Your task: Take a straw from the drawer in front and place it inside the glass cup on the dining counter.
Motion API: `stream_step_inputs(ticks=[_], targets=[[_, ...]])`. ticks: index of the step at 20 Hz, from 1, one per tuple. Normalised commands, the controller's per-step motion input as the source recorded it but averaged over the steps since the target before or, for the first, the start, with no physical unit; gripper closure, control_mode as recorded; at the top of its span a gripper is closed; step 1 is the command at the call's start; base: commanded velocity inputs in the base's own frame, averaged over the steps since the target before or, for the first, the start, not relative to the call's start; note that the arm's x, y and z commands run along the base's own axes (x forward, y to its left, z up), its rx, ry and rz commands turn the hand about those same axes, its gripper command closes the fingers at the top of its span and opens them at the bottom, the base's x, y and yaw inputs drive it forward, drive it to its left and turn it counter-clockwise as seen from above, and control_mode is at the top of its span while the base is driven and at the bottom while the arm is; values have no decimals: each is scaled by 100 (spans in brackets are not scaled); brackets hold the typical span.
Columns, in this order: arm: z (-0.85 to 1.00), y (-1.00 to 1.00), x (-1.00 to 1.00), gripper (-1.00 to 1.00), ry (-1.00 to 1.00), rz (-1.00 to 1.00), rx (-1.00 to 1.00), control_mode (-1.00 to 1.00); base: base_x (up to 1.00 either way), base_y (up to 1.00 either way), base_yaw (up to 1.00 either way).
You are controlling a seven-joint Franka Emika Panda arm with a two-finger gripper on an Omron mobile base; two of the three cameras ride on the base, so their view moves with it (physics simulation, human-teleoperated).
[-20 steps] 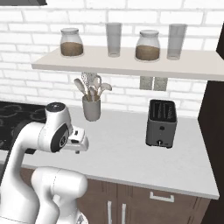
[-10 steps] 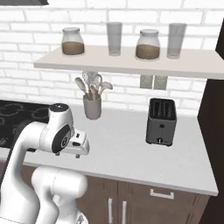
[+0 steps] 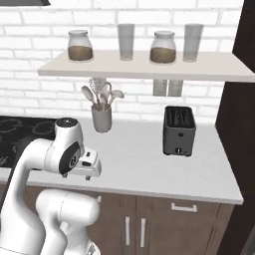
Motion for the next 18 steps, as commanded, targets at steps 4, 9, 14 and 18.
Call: stream_step_inputs(ticks=[4, 9, 14, 18], targets=[[0, 0, 0, -100, 0, 0, 0, 100, -25, 62, -41], [0, 0, 0, -100, 0, 0, 0, 100, -35, 61, -42], [0, 0, 0, -100, 0, 0, 0, 100, -43, 35, -39], [0, 0, 0, -100, 0, 0, 0, 100, -44, 21, -37]])
